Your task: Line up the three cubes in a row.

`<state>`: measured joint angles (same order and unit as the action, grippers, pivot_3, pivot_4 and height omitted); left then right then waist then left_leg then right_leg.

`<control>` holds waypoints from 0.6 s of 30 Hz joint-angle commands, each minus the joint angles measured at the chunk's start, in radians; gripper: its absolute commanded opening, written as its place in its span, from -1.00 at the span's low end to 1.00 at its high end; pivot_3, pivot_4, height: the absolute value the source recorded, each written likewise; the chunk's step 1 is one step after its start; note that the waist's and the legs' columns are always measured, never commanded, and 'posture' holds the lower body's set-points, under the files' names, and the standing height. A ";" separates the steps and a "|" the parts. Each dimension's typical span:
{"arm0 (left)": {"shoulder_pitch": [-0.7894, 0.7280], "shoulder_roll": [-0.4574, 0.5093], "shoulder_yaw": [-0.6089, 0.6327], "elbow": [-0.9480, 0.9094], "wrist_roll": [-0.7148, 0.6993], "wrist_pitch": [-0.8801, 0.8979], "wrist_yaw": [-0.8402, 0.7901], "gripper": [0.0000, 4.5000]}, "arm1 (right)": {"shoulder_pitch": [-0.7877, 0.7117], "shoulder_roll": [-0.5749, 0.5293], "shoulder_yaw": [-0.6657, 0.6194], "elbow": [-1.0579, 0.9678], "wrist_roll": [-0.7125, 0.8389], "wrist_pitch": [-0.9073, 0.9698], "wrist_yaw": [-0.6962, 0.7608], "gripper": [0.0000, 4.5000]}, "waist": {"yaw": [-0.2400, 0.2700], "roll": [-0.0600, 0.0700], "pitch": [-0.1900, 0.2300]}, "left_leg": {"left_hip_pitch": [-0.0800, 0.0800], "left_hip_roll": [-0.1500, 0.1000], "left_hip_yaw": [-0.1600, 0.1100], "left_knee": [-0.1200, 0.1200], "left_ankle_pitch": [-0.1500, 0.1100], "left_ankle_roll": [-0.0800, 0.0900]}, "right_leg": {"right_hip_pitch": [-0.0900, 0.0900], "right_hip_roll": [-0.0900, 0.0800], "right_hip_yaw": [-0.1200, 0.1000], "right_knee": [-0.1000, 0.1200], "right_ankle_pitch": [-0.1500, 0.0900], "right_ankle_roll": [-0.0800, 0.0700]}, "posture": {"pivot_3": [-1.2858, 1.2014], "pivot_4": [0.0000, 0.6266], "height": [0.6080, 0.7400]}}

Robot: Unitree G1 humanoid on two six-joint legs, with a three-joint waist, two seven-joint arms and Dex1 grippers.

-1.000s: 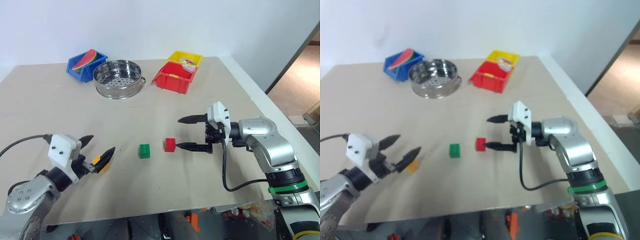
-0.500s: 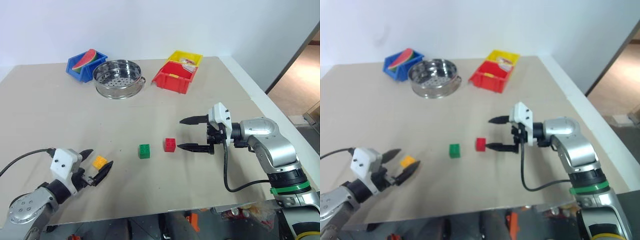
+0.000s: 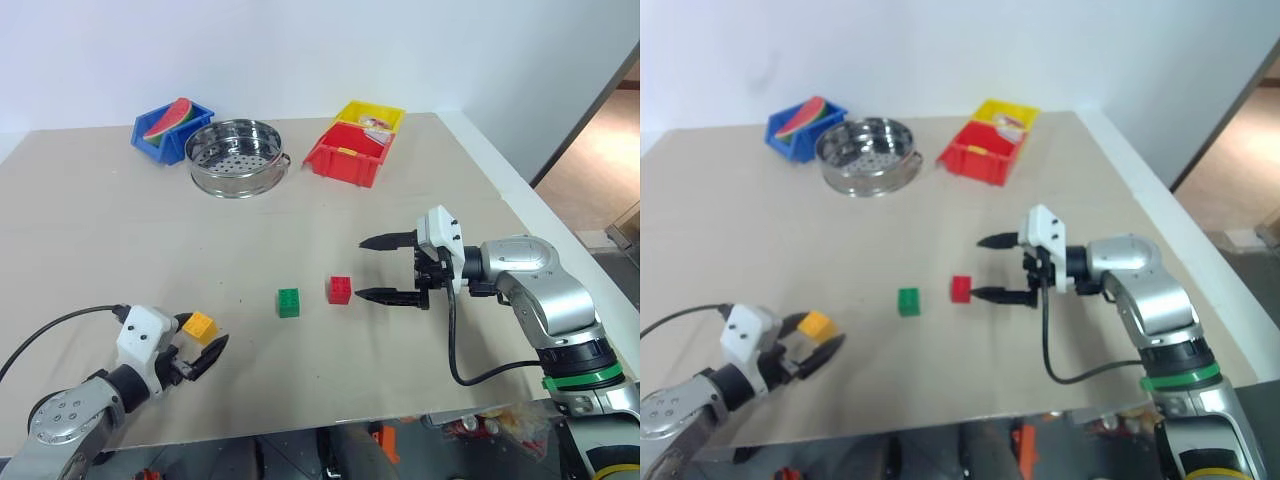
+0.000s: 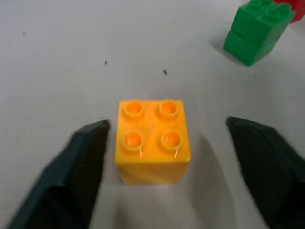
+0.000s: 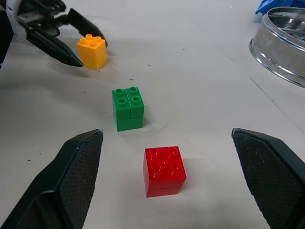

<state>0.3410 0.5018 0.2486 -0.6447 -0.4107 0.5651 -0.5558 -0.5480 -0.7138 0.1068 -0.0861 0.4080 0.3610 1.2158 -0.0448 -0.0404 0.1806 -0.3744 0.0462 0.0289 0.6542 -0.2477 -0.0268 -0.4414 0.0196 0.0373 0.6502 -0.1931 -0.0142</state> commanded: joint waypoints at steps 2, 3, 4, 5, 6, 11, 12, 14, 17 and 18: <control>-0.018 0.020 -0.004 0.010 0.004 -0.016 -0.005 -0.03 | 0.004 0.007 -0.032 -0.058 0.056 -0.025 0.041 1.00 | 0.000 0.000 0.000 | 0.000 0.000 0.000 0.000 0.000 0.000 | 0.000 0.000 0.000 0.000 0.000 0.000 | 0.03 -0.52 1.00; -0.023 0.023 -0.009 0.015 0.003 -0.017 -0.008 -0.20 | 0.009 -0.005 -0.025 -0.066 0.064 -0.031 0.073 1.00 | 0.000 0.000 0.000 | 0.000 0.000 0.000 0.000 0.000 0.000 | 0.000 0.000 0.000 0.000 0.000 0.000 | 0.03 -0.52 1.00; -0.028 0.025 -0.012 0.019 0.003 -0.018 -0.011 -0.35 | 0.011 -0.012 -0.019 -0.071 0.069 -0.034 0.096 1.00 | 0.000 0.000 0.000 | 0.000 0.000 0.000 0.000 0.000 0.000 | 0.000 0.000 0.000 0.000 0.000 0.000 | 0.03 -0.52 1.00; -0.033 0.030 -0.019 0.022 0.006 -0.019 -0.014 -0.42 | 0.013 -0.017 -0.016 -0.075 0.070 -0.041 0.113 1.00 | 0.000 0.000 0.000 | 0.000 0.000 0.000 0.000 0.000 0.000 | 0.000 0.000 -0.001 0.000 0.000 0.000 | 0.03 -0.52 1.00; -0.037 0.033 -0.024 0.024 0.008 -0.022 -0.016 -0.42 | 0.013 -0.018 -0.015 -0.077 0.068 -0.045 0.120 1.00 | 0.000 0.000 0.000 | 0.000 0.000 0.000 0.000 0.000 0.000 | 0.000 0.000 -0.001 0.000 0.000 0.000 | 0.03 -0.52 1.00; -0.053 0.037 -0.029 0.038 0.017 -0.047 -0.030 -0.42 | 0.013 -0.014 -0.016 -0.074 0.058 -0.052 0.127 1.00 | 0.000 0.000 0.000 | 0.000 0.000 0.000 0.000 0.000 0.000 | 0.000 0.000 -0.002 0.000 0.000 0.000 | 0.03 -0.52 1.00; -0.061 0.044 -0.029 0.043 0.020 -0.053 -0.037 -0.42 | 0.014 -0.014 -0.015 -0.071 0.055 -0.056 0.128 1.00 | 0.000 0.000 0.000 | 0.000 0.000 0.000 0.000 0.000 0.000 | 0.000 0.000 -0.002 0.000 0.000 0.000 | 0.03 -0.52 1.00; -0.077 0.062 -0.035 0.054 0.019 -0.072 -0.066 -0.42 | 0.014 -0.013 -0.011 -0.067 0.047 -0.065 0.128 1.00 | 0.000 0.000 0.000 | 0.000 0.000 0.000 0.000 0.000 0.000 | 0.000 0.000 -0.002 0.000 0.000 0.000 | 0.03 -0.52 1.00; -0.122 0.110 -0.045 0.083 -0.007 -0.116 -0.163 -0.42 | 0.007 -0.007 -0.008 -0.058 0.039 -0.071 0.122 1.00 | 0.000 0.000 0.000 | 0.000 0.000 0.000 0.000 0.000 0.000 | 0.000 0.000 -0.003 0.000 0.000 0.000 | 0.03 -0.52 1.00; -0.139 0.133 -0.047 0.095 -0.012 -0.124 -0.195 -0.42 | 0.004 -0.005 -0.006 -0.053 0.035 -0.075 0.121 1.00 | 0.000 0.000 0.000 | 0.000 0.000 -0.001 0.000 0.000 0.000 | 0.000 0.000 -0.003 0.000 0.000 0.000 | 0.03 -0.52 1.00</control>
<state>0.2212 0.6090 0.1936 -0.5478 -0.4023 0.4784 -0.7005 -0.5277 -0.7185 0.1082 -0.1261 0.4427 0.3028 1.3328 -0.0444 -0.0404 0.1806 -0.3750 0.0463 0.0284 0.6539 -0.2477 -0.0268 -0.4418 0.0198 0.0341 0.6501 -0.1933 -0.0146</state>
